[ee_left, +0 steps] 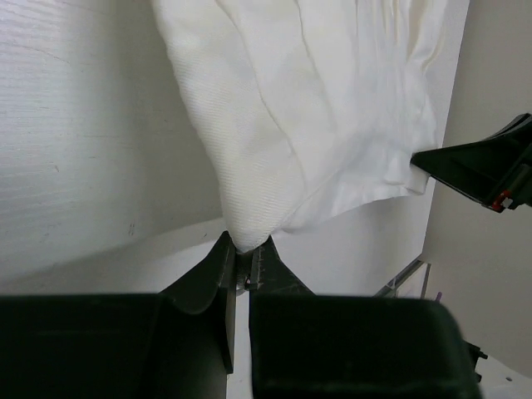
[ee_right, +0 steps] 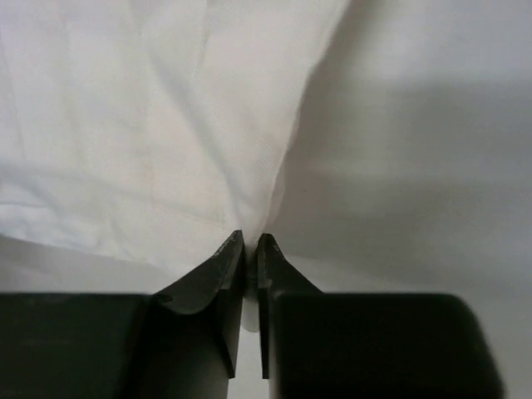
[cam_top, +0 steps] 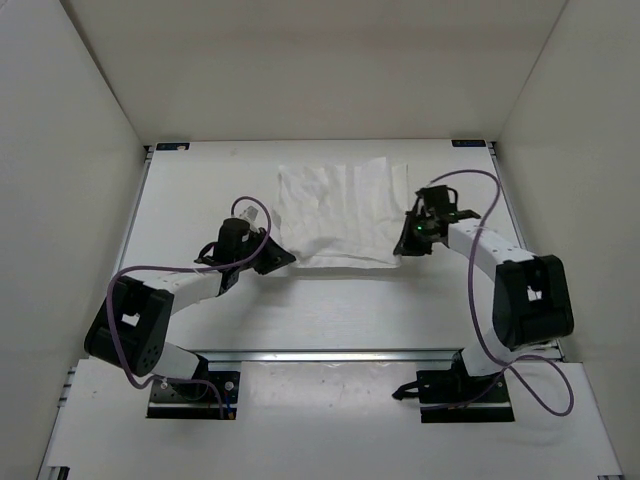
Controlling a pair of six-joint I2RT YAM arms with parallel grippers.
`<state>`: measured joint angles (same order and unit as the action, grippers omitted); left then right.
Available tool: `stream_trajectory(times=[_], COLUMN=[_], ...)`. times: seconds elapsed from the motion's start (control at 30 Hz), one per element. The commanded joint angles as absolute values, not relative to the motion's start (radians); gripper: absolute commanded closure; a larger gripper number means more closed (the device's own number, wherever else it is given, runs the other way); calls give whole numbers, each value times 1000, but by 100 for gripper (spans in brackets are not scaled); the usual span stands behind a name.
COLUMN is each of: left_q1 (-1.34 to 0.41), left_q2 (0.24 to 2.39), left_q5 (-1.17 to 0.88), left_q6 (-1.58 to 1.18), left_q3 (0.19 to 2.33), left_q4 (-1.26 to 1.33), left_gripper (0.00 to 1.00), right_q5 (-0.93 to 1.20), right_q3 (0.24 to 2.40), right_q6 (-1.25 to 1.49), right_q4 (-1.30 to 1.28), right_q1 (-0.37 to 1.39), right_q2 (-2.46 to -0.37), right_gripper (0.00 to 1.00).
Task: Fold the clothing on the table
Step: Flatten the skirt out
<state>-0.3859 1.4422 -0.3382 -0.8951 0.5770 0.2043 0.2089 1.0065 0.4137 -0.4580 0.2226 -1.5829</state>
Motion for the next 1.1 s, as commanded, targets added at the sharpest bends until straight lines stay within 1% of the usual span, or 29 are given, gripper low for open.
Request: stream_trajectory(times=[0.0, 0.03, 0.07, 0.17, 0.27, 0.43, 0.6, 0.7, 0.8, 0.97, 1.07], left_q1=[-371, -368, -371, -391, -400, -400, -400, -390, -397, -396, -394], left_q2=[1393, 1394, 1390, 1396, 1405, 1410, 1408, 1402, 1404, 1394, 1375], left_q5=[-331, -340, -339, -340, -356, -354, -360, -365, -361, -365, -357], left_q6=[-845, -847, -847, -845, -838, -838, -836, -841, -845, -845, -848], left_q3=[555, 551, 542, 532, 534, 517, 514, 509, 500, 494, 485], left_q4=[178, 176, 187, 190, 186, 201, 207, 210, 221, 212, 218], left_gripper=[100, 100, 100, 100, 100, 100, 100, 100, 100, 100, 100], right_q5=[406, 372, 348, 301, 276, 293, 322, 279, 316, 347, 339], right_q3=[893, 887, 879, 900, 913, 836, 715, 696, 666, 680, 724], right_q6=[402, 402, 397, 399, 406, 484, 537, 543, 548, 558, 549], right_q4=[-380, -382, -406, -440, -457, -413, -325, -324, -282, -232, -245], right_q1=[95, 83, 75, 81, 129, 182, 193, 201, 193, 202, 219], right_q2=[-1488, -1480, -1468, -1460, -1453, -1433, -1408, -1404, -1419, -1494, -1540], right_gripper=[87, 83, 81, 71, 67, 65, 66, 66, 66, 67, 100])
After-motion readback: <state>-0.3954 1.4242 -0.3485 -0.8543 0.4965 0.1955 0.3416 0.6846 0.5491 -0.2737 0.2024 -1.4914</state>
